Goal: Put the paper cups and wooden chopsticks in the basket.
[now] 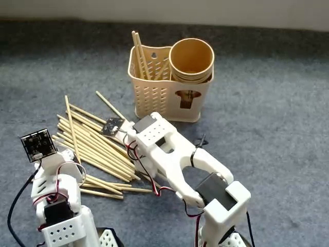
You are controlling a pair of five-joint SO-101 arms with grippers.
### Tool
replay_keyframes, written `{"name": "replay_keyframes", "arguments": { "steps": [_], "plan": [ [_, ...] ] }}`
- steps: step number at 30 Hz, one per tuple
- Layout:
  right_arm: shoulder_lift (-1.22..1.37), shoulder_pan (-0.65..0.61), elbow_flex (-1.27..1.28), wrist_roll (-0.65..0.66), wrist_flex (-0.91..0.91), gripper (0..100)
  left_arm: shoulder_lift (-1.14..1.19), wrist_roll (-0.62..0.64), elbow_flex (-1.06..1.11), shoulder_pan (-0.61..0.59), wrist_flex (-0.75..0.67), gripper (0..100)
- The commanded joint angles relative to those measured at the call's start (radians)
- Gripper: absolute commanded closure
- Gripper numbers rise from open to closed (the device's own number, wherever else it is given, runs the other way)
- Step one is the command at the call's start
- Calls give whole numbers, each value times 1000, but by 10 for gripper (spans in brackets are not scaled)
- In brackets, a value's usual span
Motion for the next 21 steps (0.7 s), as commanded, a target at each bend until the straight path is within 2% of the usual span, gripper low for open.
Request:
{"name": "replay_keyframes", "arguments": {
  "steps": [1,5,8,10,21],
  "plan": [
    [-81,12,-27,15,27,994,-5,2,21,-10,3,990],
    [-147,12,-25,17,42,984,-5,2,21,-10,3,990],
    [-147,12,-25,11,30,919,-5,2,21,-10,3,990],
    [-147,8,-22,11,-7,892,-5,2,21,-10,3,990],
    [-145,7,113,9,-272,892,-5,2,21,-10,3,990]
  ]
}}
